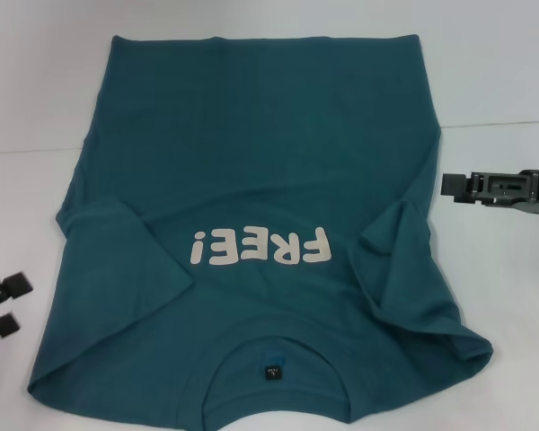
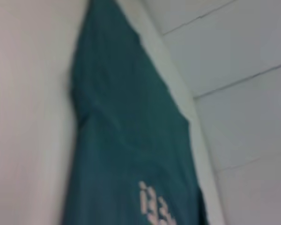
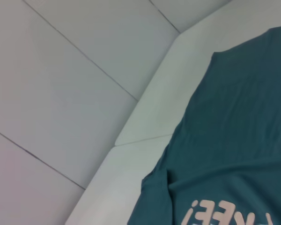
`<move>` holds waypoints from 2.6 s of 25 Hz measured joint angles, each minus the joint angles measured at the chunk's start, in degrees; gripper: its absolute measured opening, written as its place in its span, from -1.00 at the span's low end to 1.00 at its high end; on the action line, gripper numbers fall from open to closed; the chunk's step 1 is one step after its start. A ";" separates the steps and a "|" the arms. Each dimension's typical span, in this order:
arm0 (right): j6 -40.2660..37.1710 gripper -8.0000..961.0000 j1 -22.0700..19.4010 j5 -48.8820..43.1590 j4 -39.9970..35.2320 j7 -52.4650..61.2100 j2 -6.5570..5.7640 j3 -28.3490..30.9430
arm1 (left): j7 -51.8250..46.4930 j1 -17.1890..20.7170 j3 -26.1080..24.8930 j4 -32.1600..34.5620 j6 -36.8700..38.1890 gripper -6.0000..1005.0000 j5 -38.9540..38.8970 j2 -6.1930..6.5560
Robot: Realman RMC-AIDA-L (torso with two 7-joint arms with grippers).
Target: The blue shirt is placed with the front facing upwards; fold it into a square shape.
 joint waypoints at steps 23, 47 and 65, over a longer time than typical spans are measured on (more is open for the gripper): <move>0.65 0.49 0.64 -2.30 -0.05 1.50 -0.27 0.67 | -9.02 -0.23 0.48 0.00 -2.49 0.86 11.30 0.62; 1.18 0.49 0.61 -1.95 0.29 1.69 -0.26 1.32 | -9.16 -0.38 1.37 -2.88 -6.93 0.86 12.89 0.50; 1.16 0.49 0.57 -1.92 0.26 2.38 -0.26 1.38 | -10.29 -2.58 2.73 -6.94 -9.21 0.86 12.83 0.76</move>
